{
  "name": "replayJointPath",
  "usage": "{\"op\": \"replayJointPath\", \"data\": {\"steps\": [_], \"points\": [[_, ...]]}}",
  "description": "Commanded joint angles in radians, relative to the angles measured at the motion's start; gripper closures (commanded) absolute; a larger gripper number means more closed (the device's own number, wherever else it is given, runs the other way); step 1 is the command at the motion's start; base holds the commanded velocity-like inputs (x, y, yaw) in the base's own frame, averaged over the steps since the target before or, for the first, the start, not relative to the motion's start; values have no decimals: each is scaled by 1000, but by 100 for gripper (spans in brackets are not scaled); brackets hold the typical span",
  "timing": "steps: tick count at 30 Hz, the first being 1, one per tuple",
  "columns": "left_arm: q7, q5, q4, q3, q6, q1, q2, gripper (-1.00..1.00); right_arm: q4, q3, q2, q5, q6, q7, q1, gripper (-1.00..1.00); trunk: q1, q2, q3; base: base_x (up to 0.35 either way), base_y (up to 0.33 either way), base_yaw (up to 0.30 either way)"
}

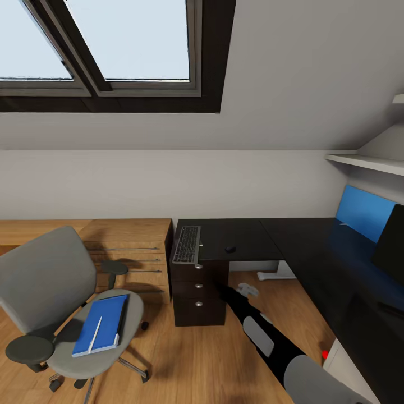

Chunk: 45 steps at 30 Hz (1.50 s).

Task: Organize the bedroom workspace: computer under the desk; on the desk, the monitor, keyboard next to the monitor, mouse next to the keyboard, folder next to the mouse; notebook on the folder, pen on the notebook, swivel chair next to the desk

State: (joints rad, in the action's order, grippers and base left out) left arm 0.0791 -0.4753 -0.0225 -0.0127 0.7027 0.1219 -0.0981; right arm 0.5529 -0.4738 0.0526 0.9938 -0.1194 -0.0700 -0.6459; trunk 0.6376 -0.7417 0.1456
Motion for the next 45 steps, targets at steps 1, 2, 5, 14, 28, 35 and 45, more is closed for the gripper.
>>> {"op": "replayJointPath", "data": {"steps": [1,2,5,14,28,35,45], "points": [[8,-8,1,-1,2,1,0,-100,-6,-6,-1,11,-8,-4,-1,-100,0,-1,2,0,110,0],[8,-8,1,-1,2,1,0,-100,-7,-6,-1,11,-8,-5,-1,-100,0,-1,2,0,148,0],[8,-8,1,-1,3,1,0,-100,-11,-6,-4,10,-9,-21,-1,-100,0,-1,2,0,239,0],[8,-8,1,-1,1,1,0,-100,-39,-6,-3,7,-9,-58,-1,-100,0,-1,2,82,290,0],[8,-8,1,-1,1,1,1,-100,-60,-5,-5,6,-21,-61,-1,-100,0,-1,2,104,66,0],[8,-8,1,-1,1,1,1,-100,-60,-7,-4,6,-68,-60,-1,-100,0,-1,2,5,2,0],[9,-8,1,-1,1,1,1,-100,-63,-7,-2,8,-96,-54,-1,-100,0,-1,2,4,0,0]]}}
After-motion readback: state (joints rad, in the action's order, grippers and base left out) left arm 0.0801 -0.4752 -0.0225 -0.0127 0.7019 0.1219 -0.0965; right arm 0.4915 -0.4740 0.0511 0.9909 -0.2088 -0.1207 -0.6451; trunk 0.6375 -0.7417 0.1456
